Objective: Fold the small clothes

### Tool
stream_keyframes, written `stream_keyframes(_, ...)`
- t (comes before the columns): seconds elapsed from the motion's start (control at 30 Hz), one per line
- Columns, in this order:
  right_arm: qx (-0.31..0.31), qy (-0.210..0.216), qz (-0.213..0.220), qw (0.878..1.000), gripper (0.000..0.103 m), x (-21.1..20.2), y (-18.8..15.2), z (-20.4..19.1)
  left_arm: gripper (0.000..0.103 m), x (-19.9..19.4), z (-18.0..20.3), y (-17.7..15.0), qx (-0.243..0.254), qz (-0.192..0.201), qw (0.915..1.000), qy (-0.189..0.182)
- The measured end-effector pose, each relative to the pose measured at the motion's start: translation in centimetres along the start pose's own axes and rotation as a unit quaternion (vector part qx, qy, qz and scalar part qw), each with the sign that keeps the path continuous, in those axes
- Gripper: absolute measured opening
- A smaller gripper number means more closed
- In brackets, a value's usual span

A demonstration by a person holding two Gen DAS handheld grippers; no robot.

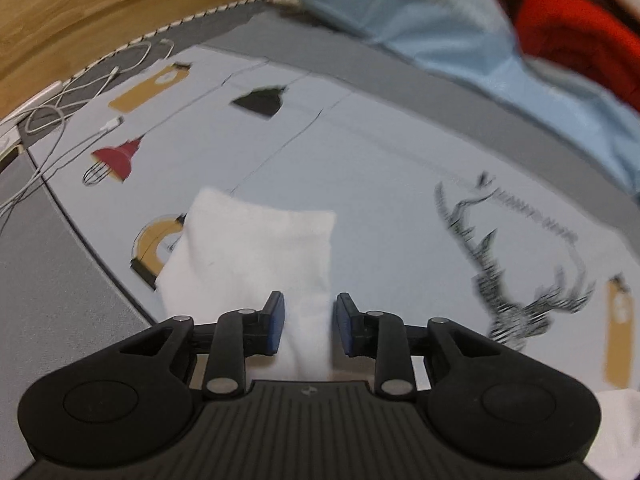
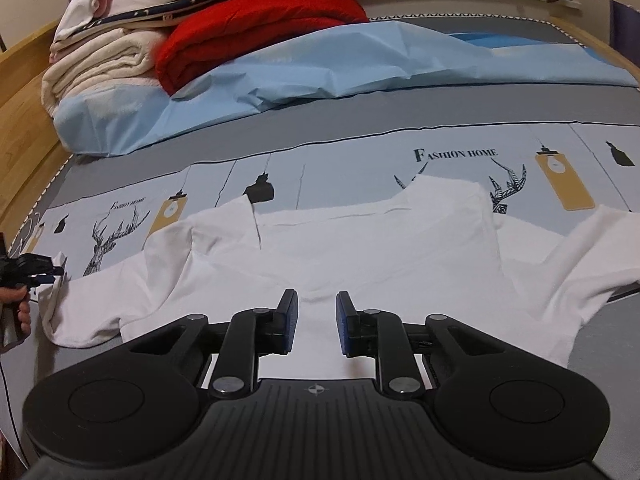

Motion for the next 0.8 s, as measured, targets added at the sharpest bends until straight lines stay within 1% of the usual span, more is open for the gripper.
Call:
stream_keyframes(0.03, 0.001, 0.002, 0.0, 1.0, 0.022, 0.0, -0.1, 0.1, 0.004, -0.1, 0.1, -0.1, 0.008, 0.007, 0.9999, 0.008)
stream_keyframes(0.07, 0.002, 0.005, 0.002, 1.0, 0.023, 0.0, -0.2, 0.1, 0.005, -0.3, 0.3, 0.0, 0.021, 0.01, 0.9996, 0.013)
stream_keyframes(0.13, 0.002, 0.008, 0.006, 1.0, 0.024, -0.2, -0.2, 0.2, 0.004, -1.3, 0.6, 0.3, 0.026, 0.022, 0.9993, 0.016)
stream_keyframes(0.23, 0.006, 0.002, 0.016, 1.0, 0.024, -0.4, 0.1, 0.5, 0.004, -4.8, 1.4, 1.2, 0.032, 0.059, 0.9978, 0.004)
stream_keyframes(0.33, 0.021, 0.016, 0.014, 1.0, 0.024, -0.6, 0.3, 0.6, 0.004, -9.9, 2.5, 1.9, 0.02, 0.091, 0.995, -0.037)
stream_keyframes(0.4, 0.024, 0.028, 0.013, 0.999, 0.024, -0.7, 0.3, 0.2, 0.004, -13.7, 4.0, 1.9, 0.011, 0.104, 0.9918, -0.073)
stream_keyframes(0.47, 0.027, 0.037, 0.01, 0.999, 0.025, -0.8, 0.3, -0.2, 0.004, -17.3, 6.2, 1.3, 0.019, 0.111, 0.988, -0.105)
stream_keyframes(0.53, 0.039, 0.054, 0.006, 0.998, 0.025, -0.9, 0.4, -0.5, 0.004, -20.3, 9.0, 0.3, 0.04, 0.113, 0.9834, -0.136)
stream_keyframes(0.6, 0.055, 0.067, 0.006, 0.996, 0.024, -1.2, 0.5, -0.8, 0.004, -23.1, 11.9, -1.4, 0.048, 0.115, 0.9775, -0.17)
stream_keyframes(0.67, 0.068, 0.068, 0.017, 0.995, 0.02, -1.7, 0.8, -0.8, 0.003, -25.1, 15.1, -3.8, 0.052, 0.112, 0.9694, -0.212)
stream_keyframes(0.7, 0.074, 0.067, 0.023, 0.995, 0.016, -1.9, 1.0, -0.7, 0.003, -25.8, 16.6, -5.0, 0.058, 0.111, 0.965, -0.23)
stream_keyframes(0.73, 0.081, 0.064, 0.027, 0.994, 0.015, -2.1, 1.1, -0.5, 0.003, -26.2, 18.4, -6.4, 0.069, 0.108, 0.9603, -0.248)
stream_keyframes(0.8, 0.102, 0.06, 0.031, 0.992, 0.015, -2.3, 1.1, 0.4, 0.003, -26.3, 22.0, -8.8, 0.095, 0.083, 0.9518, -0.279)
Point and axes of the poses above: each gripper's, at about its wrist camera, not at the fingertips, and x roughly the way its jaws point, z to its right, y to its top, the point moved 4 cm from there along x, roughly the way its jaws point, and after that the axes turned 4 degrees about x, right-handed, at the moved point
